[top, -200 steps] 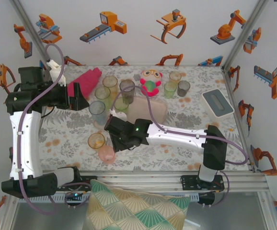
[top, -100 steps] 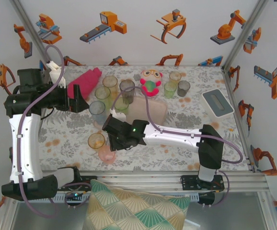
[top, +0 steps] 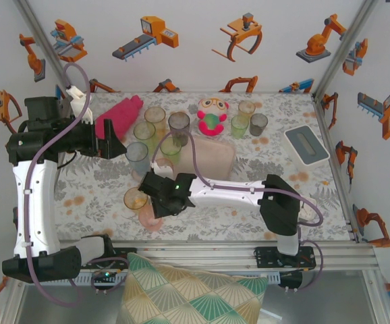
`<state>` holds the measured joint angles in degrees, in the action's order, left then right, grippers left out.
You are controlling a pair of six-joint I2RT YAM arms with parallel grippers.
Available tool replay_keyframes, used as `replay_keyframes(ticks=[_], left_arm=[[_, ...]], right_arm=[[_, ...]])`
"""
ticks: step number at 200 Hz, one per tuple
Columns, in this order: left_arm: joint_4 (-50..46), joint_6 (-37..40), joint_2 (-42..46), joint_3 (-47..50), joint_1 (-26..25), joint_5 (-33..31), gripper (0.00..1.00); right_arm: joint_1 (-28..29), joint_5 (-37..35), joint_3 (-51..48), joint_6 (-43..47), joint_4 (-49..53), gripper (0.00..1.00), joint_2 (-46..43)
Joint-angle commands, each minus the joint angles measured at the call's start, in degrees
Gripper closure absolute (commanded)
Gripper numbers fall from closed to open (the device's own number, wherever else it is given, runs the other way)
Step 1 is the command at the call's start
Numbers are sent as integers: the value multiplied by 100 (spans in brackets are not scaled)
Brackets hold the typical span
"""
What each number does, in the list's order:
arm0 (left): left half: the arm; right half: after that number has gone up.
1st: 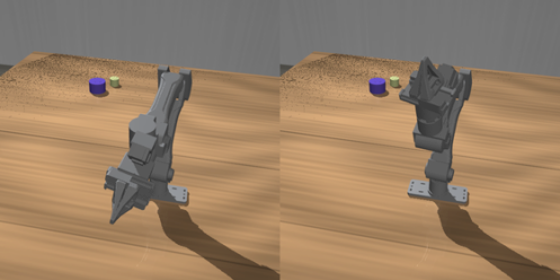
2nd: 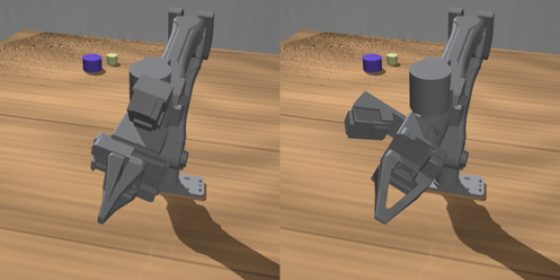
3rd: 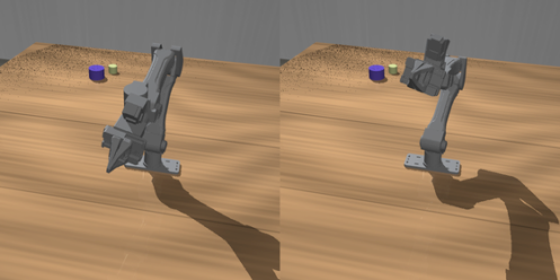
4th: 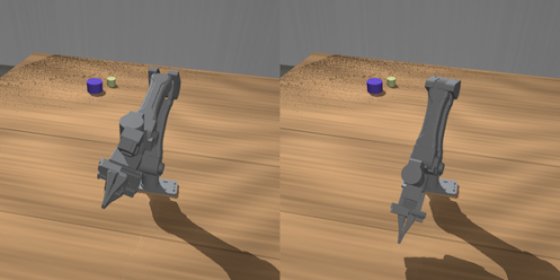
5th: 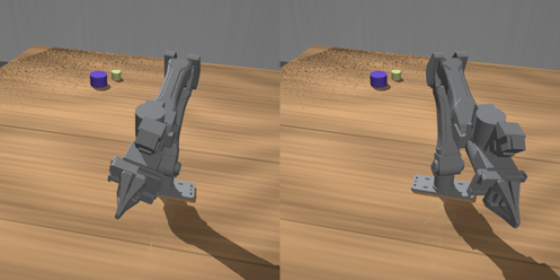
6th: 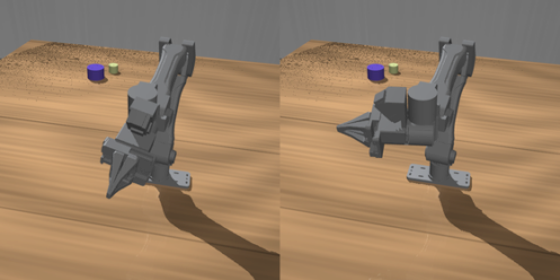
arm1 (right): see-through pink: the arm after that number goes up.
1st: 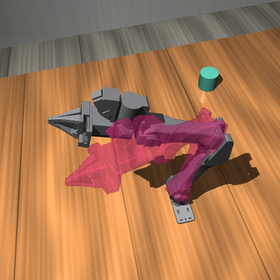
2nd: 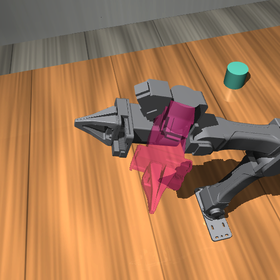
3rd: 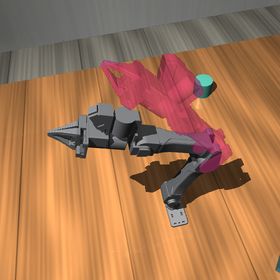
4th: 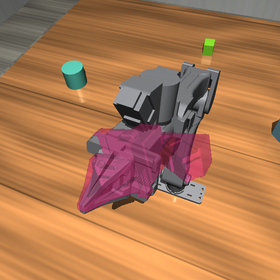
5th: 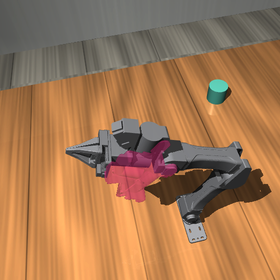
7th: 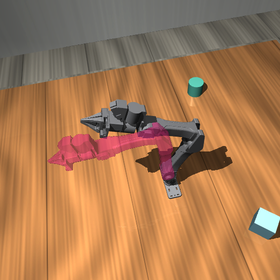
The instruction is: Place the glasses into the tray
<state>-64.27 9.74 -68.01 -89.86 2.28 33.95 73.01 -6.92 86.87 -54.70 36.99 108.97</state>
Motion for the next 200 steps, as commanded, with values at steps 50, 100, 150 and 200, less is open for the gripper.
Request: replay_keyframes(ticks=[50, 100, 150, 200], left_arm=[[-69, 46, 50, -66, 22, 129, 3], [-66, 51, 52, -66, 26, 119, 3], [-46, 45, 60, -49, 20, 116, 3], [-44, 39, 61, -49, 26, 107, 3]], right_arm=[[21, -380, 518, 1, 555, 66, 197], [20, -396, 769, 91, 760, 67, 375], [20, -466, 952, 174, 959, 71, 515], [20, -468, 1093, 249, 998, 77, 603]])
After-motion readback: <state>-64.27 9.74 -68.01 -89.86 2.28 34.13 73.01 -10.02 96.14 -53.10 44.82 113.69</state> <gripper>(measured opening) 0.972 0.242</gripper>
